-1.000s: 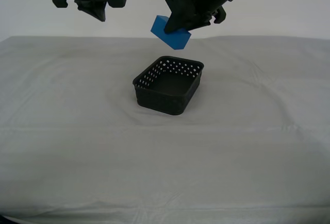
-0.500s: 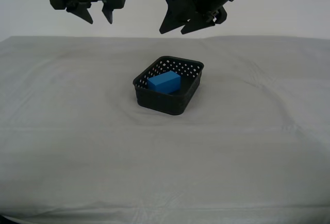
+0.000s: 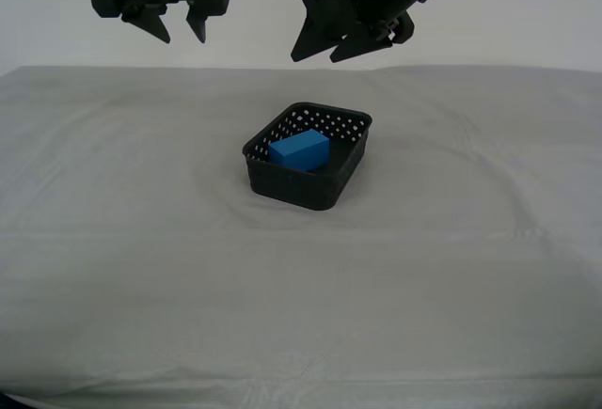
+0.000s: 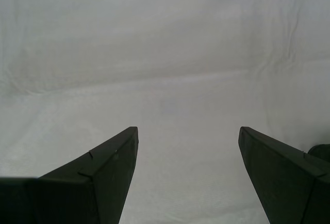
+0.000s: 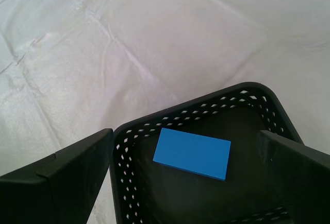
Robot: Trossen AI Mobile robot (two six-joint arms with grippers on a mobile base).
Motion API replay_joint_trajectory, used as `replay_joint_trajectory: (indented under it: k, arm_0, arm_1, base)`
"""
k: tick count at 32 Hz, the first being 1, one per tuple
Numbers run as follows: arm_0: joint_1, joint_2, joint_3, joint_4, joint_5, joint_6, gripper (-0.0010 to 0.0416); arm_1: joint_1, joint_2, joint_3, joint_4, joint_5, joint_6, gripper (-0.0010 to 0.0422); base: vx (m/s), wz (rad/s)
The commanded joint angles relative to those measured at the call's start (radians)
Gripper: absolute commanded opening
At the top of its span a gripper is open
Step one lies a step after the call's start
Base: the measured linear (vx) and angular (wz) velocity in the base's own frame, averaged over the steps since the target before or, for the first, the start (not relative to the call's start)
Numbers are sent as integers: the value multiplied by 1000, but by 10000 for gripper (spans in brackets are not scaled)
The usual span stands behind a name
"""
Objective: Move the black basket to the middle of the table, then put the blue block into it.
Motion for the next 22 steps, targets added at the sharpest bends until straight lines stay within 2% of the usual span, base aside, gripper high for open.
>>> replay_joint_trajectory:
  k: [1, 22]
  arm_0:
    - [0, -1, 1, 0, 0, -2, 388]
    - [0, -1, 1, 0, 0, -2, 388]
  arm_1:
    - [0, 0, 0, 0, -1, 1, 265]
    - [0, 0, 0, 0, -2, 1, 265]
  base:
    - [0, 0]
    - [0, 0]
